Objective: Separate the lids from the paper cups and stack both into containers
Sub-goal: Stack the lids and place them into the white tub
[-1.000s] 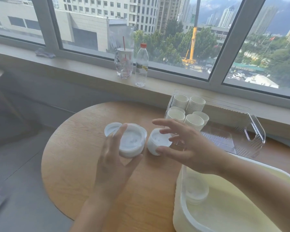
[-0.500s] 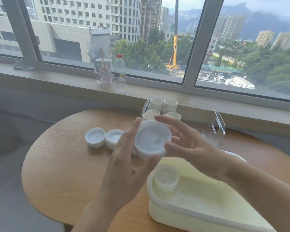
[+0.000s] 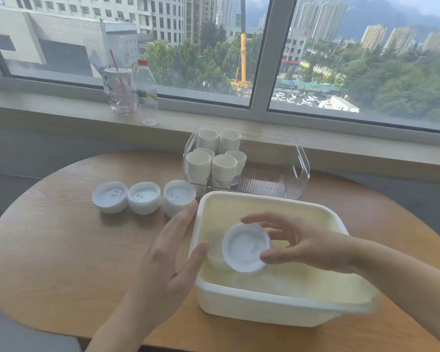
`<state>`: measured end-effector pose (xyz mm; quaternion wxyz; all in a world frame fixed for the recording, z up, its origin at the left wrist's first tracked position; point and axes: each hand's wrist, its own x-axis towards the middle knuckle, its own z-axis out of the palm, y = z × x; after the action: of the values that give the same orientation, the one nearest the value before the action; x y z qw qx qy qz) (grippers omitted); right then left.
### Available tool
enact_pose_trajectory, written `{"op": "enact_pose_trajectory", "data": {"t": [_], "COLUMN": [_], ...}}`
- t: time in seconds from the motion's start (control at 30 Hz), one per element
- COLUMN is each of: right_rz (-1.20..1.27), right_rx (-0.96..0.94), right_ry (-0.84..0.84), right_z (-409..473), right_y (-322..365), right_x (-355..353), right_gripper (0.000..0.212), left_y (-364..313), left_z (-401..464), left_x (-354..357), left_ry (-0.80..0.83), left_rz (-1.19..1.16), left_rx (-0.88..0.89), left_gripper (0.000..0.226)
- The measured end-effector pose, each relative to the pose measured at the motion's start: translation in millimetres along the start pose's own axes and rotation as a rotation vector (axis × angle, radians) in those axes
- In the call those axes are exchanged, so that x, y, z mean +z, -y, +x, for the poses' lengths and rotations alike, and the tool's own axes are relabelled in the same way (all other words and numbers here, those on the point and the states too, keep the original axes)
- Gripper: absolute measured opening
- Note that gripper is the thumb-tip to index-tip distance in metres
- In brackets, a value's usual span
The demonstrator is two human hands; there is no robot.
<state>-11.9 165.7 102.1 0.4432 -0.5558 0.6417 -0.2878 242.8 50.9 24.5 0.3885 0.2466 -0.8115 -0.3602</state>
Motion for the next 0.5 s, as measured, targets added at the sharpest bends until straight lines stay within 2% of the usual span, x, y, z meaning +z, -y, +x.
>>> {"op": "enact_pose_trajectory", "data": {"t": [0.2,0.37,0.5], "right_rz": [-0.115,-0.165,-0.198], "right_rx": [0.198,0.187,0.173], "right_ry": [0.173,0.240,0.209], "right_z": [1.5,0.9,-5.1], "right_y": [-24.4,-32.0,-32.8], "right_x": [4.5,11.4,9.5], "right_gripper": [0.061,0.064,0.068], "left_y": [6.3,5.5,1.6], "left_z": [-11.8,-19.4,-27.5], "left_x": [10.4,13.8,16.0], "left_ry": [-0.006,-0.012,-0.054], "left_rz": [-0.098,-0.179,-0.209], "left_rx": [-0.044,-0.057,-0.056], "left_gripper": [0.062,0.062,0.062]}}
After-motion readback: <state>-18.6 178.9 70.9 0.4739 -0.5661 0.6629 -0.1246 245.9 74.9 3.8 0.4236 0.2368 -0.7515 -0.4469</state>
